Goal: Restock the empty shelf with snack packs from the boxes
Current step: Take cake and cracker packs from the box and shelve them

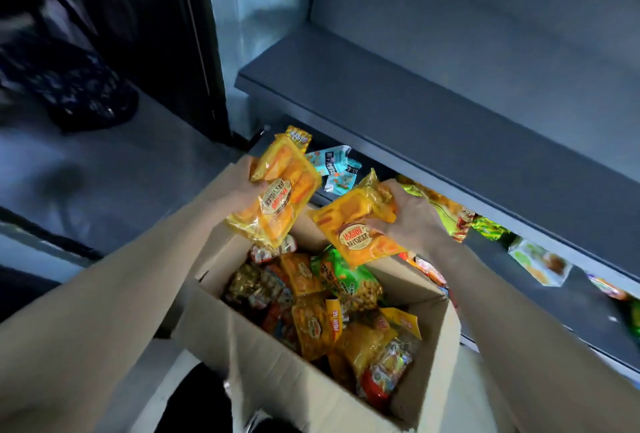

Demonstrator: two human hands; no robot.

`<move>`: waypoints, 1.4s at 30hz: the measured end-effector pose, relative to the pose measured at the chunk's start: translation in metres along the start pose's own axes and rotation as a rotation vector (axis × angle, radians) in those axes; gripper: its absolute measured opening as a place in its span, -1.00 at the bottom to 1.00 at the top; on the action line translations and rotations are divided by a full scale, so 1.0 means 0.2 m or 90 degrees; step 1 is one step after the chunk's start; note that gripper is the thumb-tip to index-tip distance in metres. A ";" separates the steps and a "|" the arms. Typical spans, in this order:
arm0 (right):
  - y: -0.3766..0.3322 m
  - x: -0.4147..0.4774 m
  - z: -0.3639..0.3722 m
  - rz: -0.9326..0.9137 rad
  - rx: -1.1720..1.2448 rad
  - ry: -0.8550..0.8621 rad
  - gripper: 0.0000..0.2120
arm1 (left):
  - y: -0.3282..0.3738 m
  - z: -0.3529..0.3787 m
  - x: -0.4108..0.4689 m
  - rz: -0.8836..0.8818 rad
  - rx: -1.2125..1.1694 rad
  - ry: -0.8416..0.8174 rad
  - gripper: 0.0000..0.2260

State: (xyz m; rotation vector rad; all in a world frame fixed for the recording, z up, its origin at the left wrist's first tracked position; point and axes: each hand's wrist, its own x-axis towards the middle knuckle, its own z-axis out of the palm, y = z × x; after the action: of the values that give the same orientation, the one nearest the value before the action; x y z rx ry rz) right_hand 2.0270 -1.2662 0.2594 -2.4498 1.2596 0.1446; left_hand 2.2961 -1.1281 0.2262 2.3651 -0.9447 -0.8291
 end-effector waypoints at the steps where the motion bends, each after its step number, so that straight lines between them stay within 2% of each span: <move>1: -0.01 0.00 -0.03 -0.003 0.001 0.007 -0.35 | 0.02 -0.02 -0.01 0.007 -0.006 -0.004 -0.64; 7: -0.10 -0.01 -0.24 -0.020 0.041 0.100 -0.38 | 0.15 -0.24 0.03 0.082 0.027 -0.009 -0.64; 14: -0.27 -0.09 -0.66 -0.020 0.105 0.175 -0.44 | 0.45 -0.69 0.05 0.221 0.002 -0.009 -0.63; 18: -0.37 -0.17 -0.96 -0.004 0.104 0.216 -0.41 | 0.65 -0.96 0.01 0.322 0.024 0.013 -0.62; 23: -0.44 -0.30 -1.26 -0.013 0.134 0.281 -0.52 | 0.84 -1.19 -0.10 0.404 0.027 0.077 -0.59; 30: -0.39 -0.42 -1.53 -0.039 0.261 0.407 -0.33 | 0.93 -1.31 -0.23 0.389 -0.107 0.135 -0.61; 33: -0.38 -0.44 -1.55 -0.055 0.323 0.431 -0.32 | 0.94 -1.30 -0.28 0.372 -0.184 0.148 -0.62; 35: -0.39 -0.46 -1.54 -0.064 0.352 0.448 -0.10 | 0.95 -1.30 -0.31 0.376 -0.202 0.167 -0.64; 36: -0.41 -0.46 -1.54 -0.062 0.359 0.466 -0.05 | 0.95 -1.31 -0.32 0.378 -0.202 0.176 -0.65; 42: -0.53 -0.37 -1.59 -0.098 0.342 0.505 -0.31 | 0.94 -1.45 -0.32 0.371 -0.208 0.185 -0.60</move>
State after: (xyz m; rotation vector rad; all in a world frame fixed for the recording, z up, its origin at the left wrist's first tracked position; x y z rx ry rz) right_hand 2.0423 -1.2741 0.6015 -2.1358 1.1527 -1.1488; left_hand 2.3701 -1.1503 0.5688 1.7310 -1.1794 -0.3617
